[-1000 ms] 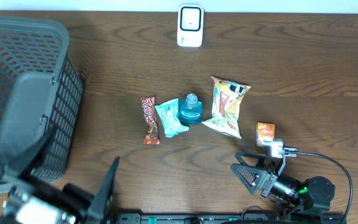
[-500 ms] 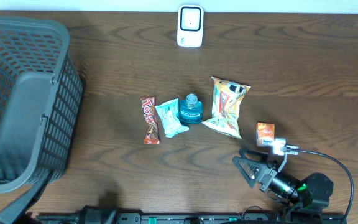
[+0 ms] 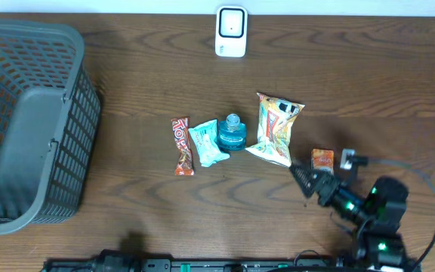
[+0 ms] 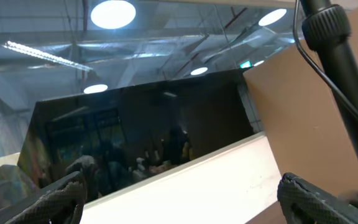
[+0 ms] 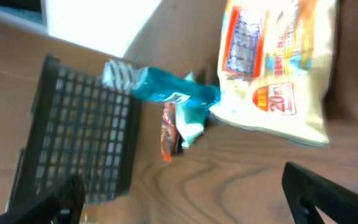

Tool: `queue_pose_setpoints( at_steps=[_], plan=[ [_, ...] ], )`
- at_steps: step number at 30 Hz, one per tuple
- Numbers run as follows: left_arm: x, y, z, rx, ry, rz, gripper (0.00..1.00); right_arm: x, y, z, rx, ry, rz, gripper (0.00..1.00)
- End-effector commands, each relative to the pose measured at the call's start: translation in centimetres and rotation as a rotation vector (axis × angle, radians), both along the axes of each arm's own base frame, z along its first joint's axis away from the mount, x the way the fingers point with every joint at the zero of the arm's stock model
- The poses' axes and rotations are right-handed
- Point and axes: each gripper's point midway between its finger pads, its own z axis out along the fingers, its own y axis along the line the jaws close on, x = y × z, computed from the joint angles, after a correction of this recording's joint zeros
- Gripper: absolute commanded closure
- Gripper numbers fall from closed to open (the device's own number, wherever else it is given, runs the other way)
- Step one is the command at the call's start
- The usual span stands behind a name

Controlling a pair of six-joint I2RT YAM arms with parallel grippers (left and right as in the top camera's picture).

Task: Scan the item barcode
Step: 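Move the right gripper toward the yellow snack bag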

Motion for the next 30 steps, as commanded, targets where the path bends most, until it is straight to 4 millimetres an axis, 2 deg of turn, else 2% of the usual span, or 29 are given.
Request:
queue_pose_setpoints(
  at_steps=[1,5,9,12,15,17,21,26,30],
  plan=[
    [0.0,-0.2,-0.7,0.0,0.013,-0.022,0.02,2.8,-2.1,2.7,-0.23,-0.054,-0.059,0.04],
    [0.0,-0.1,-0.5,0.016,-0.015,-0.002,0.02,5.0,-4.0,4.0,-0.455,0.062,-0.131,0.04],
    [-0.1,-0.1,-0.5,0.054,-0.052,0.028,0.02,7.5,-2.8,5.4,-0.625,0.121,-0.131,0.05],
    [0.0,-0.1,-0.4,0.078,-0.073,0.05,0.02,9.6,-1.9,5.0,-0.748,0.194,-0.181,0.05],
    [-0.1,-0.1,-0.4,0.082,-0.082,0.054,0.02,11.8,0.3,3.1,-0.797,0.26,-0.178,0.06],
    [-0.2,-0.1,-0.3,0.081,-0.085,0.054,0.02,13.2,1.7,1.1,-0.789,0.313,-0.174,0.06],
    [-0.3,0.0,-0.1,0.079,-0.097,0.054,0.02,15.5,3.2,-3.4,-0.765,0.441,-0.21,0.21],
    [-0.3,0.0,-0.1,0.08,-0.096,0.054,0.02,16.0,4.3,-7.0,-0.762,0.522,-0.219,0.21],
    [-0.3,0.0,-0.1,0.08,-0.094,0.054,0.02,15.4,5.8,-9.8,-0.795,0.56,-0.181,0.2]
  ],
)
